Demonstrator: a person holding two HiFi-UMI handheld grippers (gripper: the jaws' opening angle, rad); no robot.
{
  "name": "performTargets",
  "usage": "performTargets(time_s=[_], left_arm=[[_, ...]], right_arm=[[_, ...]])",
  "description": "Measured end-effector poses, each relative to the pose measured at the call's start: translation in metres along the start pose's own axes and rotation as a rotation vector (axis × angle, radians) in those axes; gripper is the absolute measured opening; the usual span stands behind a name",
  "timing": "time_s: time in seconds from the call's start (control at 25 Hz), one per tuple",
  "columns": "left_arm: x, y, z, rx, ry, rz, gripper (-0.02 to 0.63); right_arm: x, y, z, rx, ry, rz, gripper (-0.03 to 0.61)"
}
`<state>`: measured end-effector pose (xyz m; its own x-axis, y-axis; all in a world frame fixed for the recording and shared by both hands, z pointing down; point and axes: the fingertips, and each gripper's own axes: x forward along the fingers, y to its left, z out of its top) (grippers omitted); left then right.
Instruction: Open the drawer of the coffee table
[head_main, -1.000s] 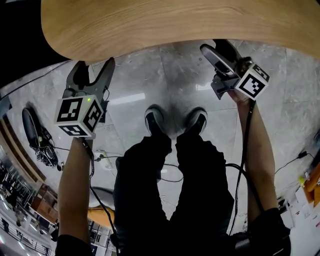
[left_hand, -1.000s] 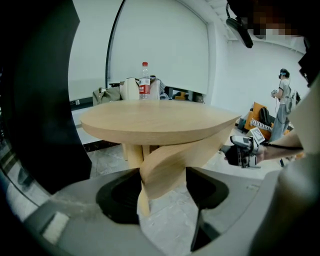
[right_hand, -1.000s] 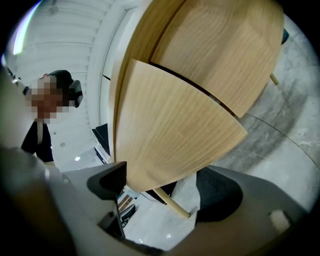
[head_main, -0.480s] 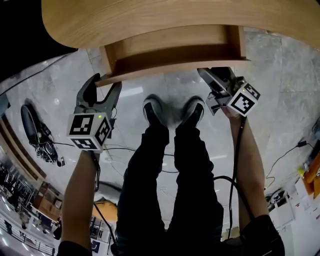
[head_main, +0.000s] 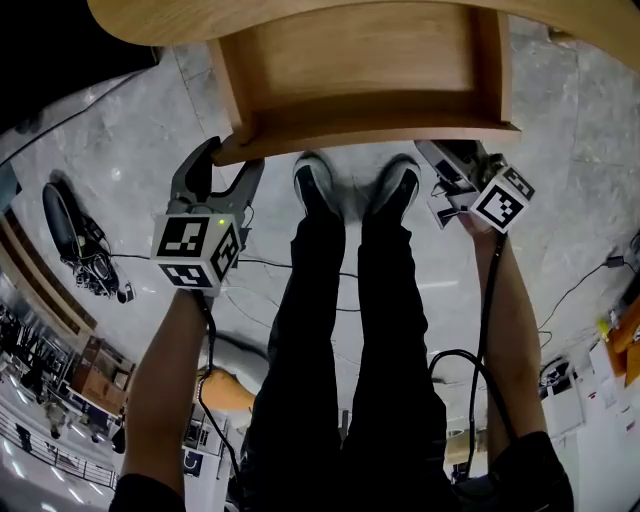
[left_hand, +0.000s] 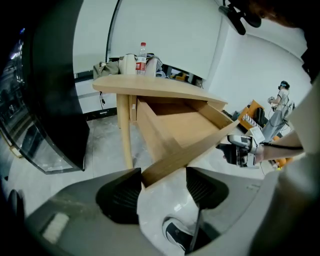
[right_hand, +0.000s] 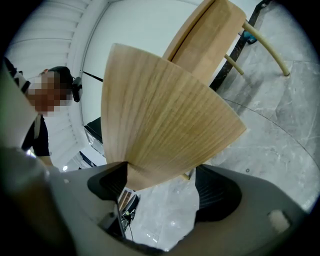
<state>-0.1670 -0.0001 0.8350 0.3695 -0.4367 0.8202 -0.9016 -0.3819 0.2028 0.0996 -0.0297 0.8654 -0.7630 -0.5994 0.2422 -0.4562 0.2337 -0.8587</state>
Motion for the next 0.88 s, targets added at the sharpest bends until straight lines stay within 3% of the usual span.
performTargets(time_s=[0.16,0.24,0.48,0.6,0.76,0.88], left_arm=[[0.005,-0.013,-0.013,-0.040,0.028,-0.025,0.288],[0.012,-0.017,-0.022,-0.036,0.052,-0.033,0.288],[0.019,-0.018,-0.027,-0.017,0.025,-0.044,0.291],[0.019,-0.017,-0.030,-0.017,0.037,-0.035,0.291],[0.020,-0.013,-0.037,-0.044,0.065,0.018,0.279],[0.017,-0.016,-0.050,-0.026,0.128,0.045,0.279]], right_arm=[[-0.005,0.005,-0.014,-0.011,0.046,0.016,0.417],[-0.004,0.011,-0.021,-0.044,0.086,0.037,0.330],[-0.003,0.011,-0.025,-0.076,0.103,0.021,0.325],[-0.007,0.013,-0.034,-0.091,0.152,-0.019,0.328],[-0.021,0.010,-0.043,-0.080,0.202,-0.139,0.317],[-0.036,0.026,-0.045,-0.117,0.268,-0.154,0.287]])
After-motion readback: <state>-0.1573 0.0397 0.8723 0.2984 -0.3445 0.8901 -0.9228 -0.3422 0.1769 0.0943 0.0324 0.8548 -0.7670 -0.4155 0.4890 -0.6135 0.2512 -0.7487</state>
